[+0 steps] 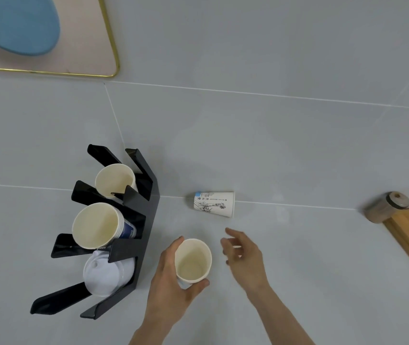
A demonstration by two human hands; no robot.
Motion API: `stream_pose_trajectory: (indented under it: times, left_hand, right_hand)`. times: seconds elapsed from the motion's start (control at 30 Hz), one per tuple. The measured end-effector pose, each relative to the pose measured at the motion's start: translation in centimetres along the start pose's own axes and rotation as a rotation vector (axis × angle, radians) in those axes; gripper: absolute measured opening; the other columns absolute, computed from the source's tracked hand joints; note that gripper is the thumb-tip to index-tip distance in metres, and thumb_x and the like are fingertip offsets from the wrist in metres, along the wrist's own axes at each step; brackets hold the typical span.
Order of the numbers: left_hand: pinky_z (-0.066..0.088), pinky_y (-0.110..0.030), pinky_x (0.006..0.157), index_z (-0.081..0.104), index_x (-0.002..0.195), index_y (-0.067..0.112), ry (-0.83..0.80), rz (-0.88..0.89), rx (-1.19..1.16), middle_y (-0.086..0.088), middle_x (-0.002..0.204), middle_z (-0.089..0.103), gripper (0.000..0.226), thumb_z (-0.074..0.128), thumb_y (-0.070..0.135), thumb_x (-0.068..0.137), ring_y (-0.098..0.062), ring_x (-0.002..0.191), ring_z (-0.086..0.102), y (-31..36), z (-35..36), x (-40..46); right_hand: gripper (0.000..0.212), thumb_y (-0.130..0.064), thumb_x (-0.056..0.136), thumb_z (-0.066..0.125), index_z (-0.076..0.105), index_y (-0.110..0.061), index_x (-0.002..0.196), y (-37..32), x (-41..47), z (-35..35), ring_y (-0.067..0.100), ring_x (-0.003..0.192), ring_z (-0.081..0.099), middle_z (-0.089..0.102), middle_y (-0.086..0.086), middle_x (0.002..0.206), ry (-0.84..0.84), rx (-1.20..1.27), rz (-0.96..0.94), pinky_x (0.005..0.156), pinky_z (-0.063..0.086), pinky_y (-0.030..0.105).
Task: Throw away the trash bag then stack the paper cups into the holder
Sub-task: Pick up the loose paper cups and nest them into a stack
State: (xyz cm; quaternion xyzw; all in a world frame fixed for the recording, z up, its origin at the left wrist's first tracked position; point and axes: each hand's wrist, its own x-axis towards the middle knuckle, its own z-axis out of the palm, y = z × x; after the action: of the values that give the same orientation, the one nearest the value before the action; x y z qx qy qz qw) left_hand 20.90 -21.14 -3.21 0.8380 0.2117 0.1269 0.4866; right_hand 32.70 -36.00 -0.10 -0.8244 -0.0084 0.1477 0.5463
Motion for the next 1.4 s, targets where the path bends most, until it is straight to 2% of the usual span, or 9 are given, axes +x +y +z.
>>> stream_pose_trajectory:
  times: [0.13,0.33,0.47,0.67,0.87,1.0,1.13,1.3,1.4]
  left_hand:
    - [0.041,-0.021,0.095,0.023,0.132,0.07,0.011,-0.005,-0.022,0.044,0.135,0.036,0.108,0.095,0.042,0.056,0.019,0.119,0.042,0.2,0.1,0.3]
    - [0.041,-0.023,0.095,0.02,0.129,0.074,0.012,-0.024,-0.015,0.044,0.136,0.036,0.111,0.097,0.039,0.057,0.009,0.116,0.046,0.3,0.4,1.1]
    - [0.041,-0.02,0.096,0.02,0.132,0.07,0.006,-0.02,-0.001,0.042,0.139,0.035,0.11,0.096,0.042,0.057,0.026,0.12,0.037,0.2,0.4,1.4]
    - [0.044,-0.025,0.101,0.023,0.133,0.068,0.019,-0.046,-0.026,0.037,0.141,0.038,0.109,0.096,0.04,0.056,0.006,0.123,0.046,0.4,0.5,1.5]
    - [0.042,-0.023,0.097,0.025,0.136,0.065,0.001,-0.059,-0.043,0.043,0.139,0.036,0.108,0.095,0.041,0.057,0.014,0.125,0.042,0.8,0.4,1.6]
    - [0.049,-0.027,0.093,0.027,0.142,0.054,-0.007,-0.106,-0.045,0.037,0.137,0.041,0.11,0.097,0.036,0.058,0.001,0.12,0.051,1.2,0.6,1.6]
    - [0.056,-0.034,0.094,0.03,0.144,0.044,-0.043,-0.097,-0.076,0.019,0.14,0.049,0.111,0.098,0.033,0.056,-0.005,0.124,0.055,1.8,0.8,1.4]
    - [0.052,-0.038,0.102,0.019,0.151,0.046,-0.132,-0.176,-0.275,0.027,0.14,0.045,0.129,0.096,0.038,0.047,-0.008,0.129,0.052,2.3,0.2,0.5]
    - [0.039,-0.035,0.111,0.019,0.152,0.045,-0.169,-0.214,-0.352,0.023,0.15,0.037,0.123,0.092,0.046,0.053,-0.002,0.137,0.041,2.2,-0.9,0.0]
  right_hand:
    - [0.041,-0.032,0.095,0.069,0.062,-0.022,0.135,-0.2,5.5,-0.5,0.03,0.1,0.072,0.072,0.001,0.097,0.033,-0.012,0.249,0.096,0.06,0.052]
    - [0.058,-0.028,0.097,0.068,0.046,-0.027,0.15,-0.6,11.0,0.9,0.03,0.075,0.065,0.07,0.021,0.118,-0.043,0.132,0.477,0.08,0.062,0.045]
    - [0.044,-0.023,0.098,0.066,0.056,-0.02,0.14,0.2,12.5,2.2,0.034,0.075,0.061,0.065,0.02,0.096,-0.041,0.244,0.556,0.071,0.061,0.043]
    - [0.02,-0.028,0.103,0.058,0.061,-0.009,0.11,0.2,10.9,2.2,0.033,0.082,0.06,0.059,0.015,0.091,0.061,0.383,0.478,0.078,0.063,0.047]
    - [0.041,-0.049,0.102,0.053,0.06,-0.009,0.097,-3.5,4.8,-1.9,0.025,0.101,0.075,0.072,0.012,0.11,0.0,0.573,0.159,0.077,0.064,0.041]
    - [0.042,-0.056,0.093,0.053,0.057,-0.015,0.088,-5.3,0.1,-3.6,0.02,0.089,0.073,0.07,0.002,0.093,-0.001,0.321,-0.198,0.071,0.066,0.035]
    - [0.033,-0.054,0.088,0.061,0.058,-0.024,0.102,-4.6,-2.9,-2.6,0.012,0.103,0.066,0.06,-0.009,0.119,-0.058,-0.167,-0.497,0.075,0.06,0.029]
    - [0.072,-0.074,0.081,0.062,0.044,-0.044,0.145,-2.8,-4.6,-1.9,-0.003,0.124,0.056,0.048,-0.03,0.141,-0.184,-0.199,-0.352,0.092,0.054,0.02]
    - [0.049,-0.048,0.096,0.063,0.053,-0.038,0.142,-2.3,-4.4,-1.5,0.0,0.111,0.065,0.059,-0.016,0.138,-0.119,-0.109,-0.197,0.088,0.059,0.023]
